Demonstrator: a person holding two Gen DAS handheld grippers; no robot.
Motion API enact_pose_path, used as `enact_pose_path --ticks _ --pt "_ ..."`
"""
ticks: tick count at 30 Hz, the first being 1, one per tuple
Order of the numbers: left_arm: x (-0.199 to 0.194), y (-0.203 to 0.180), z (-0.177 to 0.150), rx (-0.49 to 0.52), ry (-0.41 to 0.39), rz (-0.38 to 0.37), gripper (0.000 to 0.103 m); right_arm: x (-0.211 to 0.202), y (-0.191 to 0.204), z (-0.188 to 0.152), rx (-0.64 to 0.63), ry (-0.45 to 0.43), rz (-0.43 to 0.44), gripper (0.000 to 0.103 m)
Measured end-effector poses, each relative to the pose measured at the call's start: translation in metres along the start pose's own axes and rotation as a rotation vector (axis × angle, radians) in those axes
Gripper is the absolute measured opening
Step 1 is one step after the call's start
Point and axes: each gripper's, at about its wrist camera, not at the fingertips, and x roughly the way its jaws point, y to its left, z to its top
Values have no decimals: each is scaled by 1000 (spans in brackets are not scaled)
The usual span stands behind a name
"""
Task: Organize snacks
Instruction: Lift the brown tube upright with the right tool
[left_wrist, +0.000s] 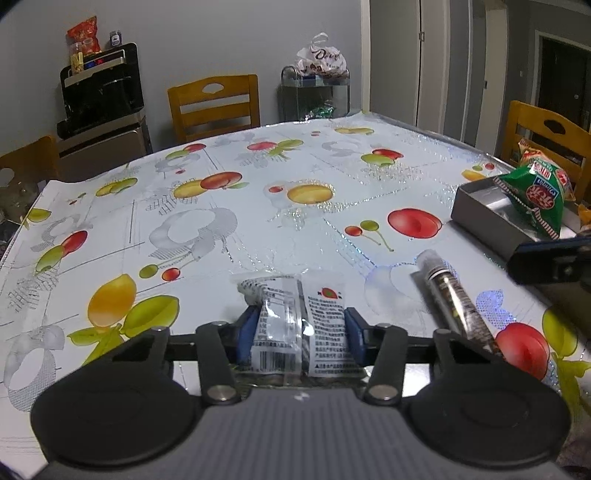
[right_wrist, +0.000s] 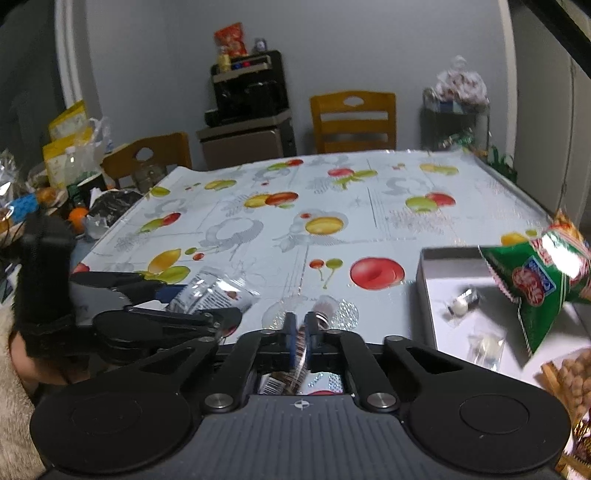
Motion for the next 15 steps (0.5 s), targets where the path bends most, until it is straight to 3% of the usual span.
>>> enact_pose_path --ticks 4,8,15 --pt "-13 3 -1 -9 -26 -9 39 9 -1 2 23 39 -4 39" --pt "-22 9 -3 -22 -38 -23 35 24 6 8 -10 85 -24 45" --pt "-25 14 -6 -30 -33 -42 33 50 17 14 -49 128 -73 45"
